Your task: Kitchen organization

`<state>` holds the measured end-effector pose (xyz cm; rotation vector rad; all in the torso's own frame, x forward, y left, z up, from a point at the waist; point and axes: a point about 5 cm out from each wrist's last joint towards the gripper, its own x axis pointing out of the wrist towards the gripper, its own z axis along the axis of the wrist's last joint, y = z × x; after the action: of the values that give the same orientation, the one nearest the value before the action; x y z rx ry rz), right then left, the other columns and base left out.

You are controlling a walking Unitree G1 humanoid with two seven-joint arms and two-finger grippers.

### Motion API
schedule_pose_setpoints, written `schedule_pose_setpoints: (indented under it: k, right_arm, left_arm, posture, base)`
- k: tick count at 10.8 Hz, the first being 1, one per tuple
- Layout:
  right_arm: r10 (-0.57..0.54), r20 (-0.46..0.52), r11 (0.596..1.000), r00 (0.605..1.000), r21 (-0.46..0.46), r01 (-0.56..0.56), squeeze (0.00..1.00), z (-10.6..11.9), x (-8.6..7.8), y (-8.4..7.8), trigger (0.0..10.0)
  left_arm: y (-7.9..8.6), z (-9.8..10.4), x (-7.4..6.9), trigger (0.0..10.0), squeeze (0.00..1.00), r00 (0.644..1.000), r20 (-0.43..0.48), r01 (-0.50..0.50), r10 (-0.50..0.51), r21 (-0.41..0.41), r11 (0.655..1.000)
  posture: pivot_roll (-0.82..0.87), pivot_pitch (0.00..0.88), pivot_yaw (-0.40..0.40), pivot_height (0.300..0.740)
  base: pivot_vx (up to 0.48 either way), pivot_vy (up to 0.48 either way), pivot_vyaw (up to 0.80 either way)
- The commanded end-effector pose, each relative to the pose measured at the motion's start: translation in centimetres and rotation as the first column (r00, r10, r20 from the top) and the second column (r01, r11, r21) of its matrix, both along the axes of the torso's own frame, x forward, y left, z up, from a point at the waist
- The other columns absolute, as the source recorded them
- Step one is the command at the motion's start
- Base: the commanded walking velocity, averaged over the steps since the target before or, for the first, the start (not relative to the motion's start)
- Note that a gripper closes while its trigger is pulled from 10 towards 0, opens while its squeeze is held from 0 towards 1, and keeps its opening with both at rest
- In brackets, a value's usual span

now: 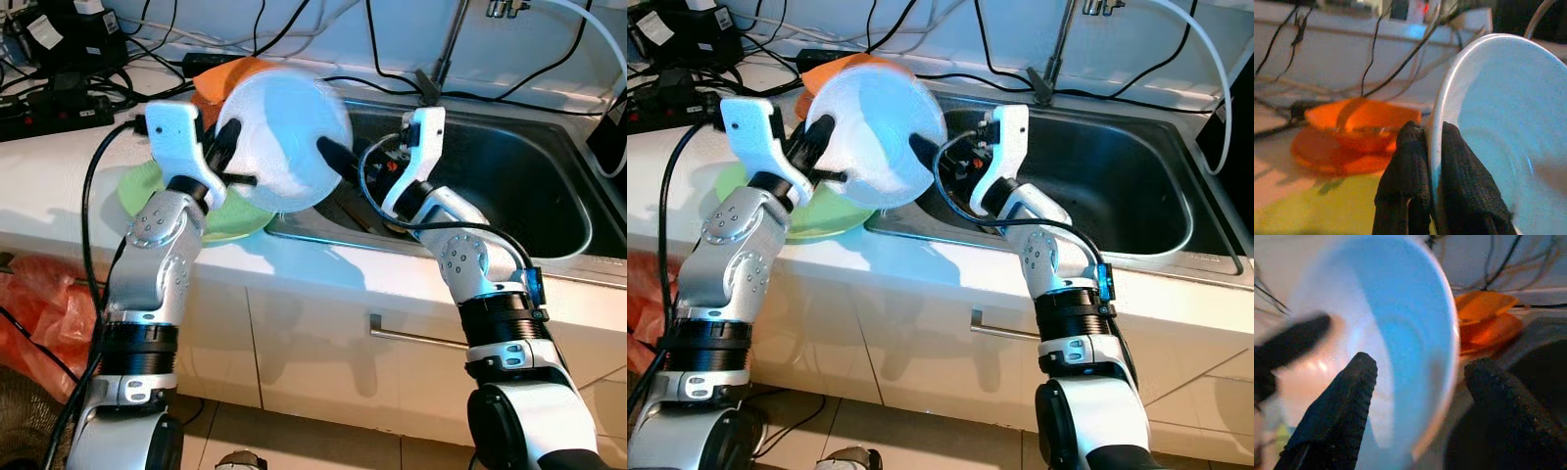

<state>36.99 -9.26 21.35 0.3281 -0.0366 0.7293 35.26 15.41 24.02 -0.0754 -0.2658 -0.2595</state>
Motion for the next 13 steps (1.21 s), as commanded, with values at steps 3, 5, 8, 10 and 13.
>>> schedule_pose_setpoints:
  k: [3,5,8,10,13]
  right_arm:
    - [-0.101,0.039,0.994,0.994,0.036,0.100,0.00,0.7,0.6,-0.8,10.0]
    - [-0.093,0.018,0.995,0.996,0.027,0.092,0.00,0.4,0.7,-0.6,0.0]
    - [-0.121,-0.011,0.993,0.993,0.014,0.121,0.00,0.2,1.0,-0.6,0.0]
    - [-0.135,-0.030,0.991,0.990,0.013,0.135,0.00,0.2,1.2,-0.9,0.0]
    - [-0.167,-0.059,0.986,0.984,0.001,0.167,0.00,0.0,1.5,-1.2,0.0]
  left_arm:
    - [-0.6,2.1,-0.4,0.0,0.00,0.995,0.099,0.028,-0.028,0.001,1.000]
    - [-1.1,2.3,-0.5,0.0,0.00,0.992,0.114,0.063,-0.062,-0.001,0.998]
    - [-1.5,2.2,-0.7,0.0,0.00,0.987,0.123,0.102,-0.101,-0.003,0.995]
    - [-1.5,2.3,-0.6,0.0,0.00,0.986,0.131,0.102,-0.101,0.000,0.995]
    - [-1.0,2.3,-0.5,0.0,0.00,0.985,0.146,0.085,-0.088,0.030,0.996]
  posture:
    - [0.14,0.018,-0.023,0.740]
    - [0.15,0.018,-0.021,0.740]
    - [0.15,0.020,-0.023,0.740]
    - [0.15,0.019,-0.024,0.740]
    - [0.15,0.020,-0.024,0.740]
  base:
    - [0.000,0.000,0.00]
    - [0.000,0.000,0.00]
    - [0.000,0.000,0.00]
    - [0.000,0.000,0.00]
    - [0.000,0.000,0.00]
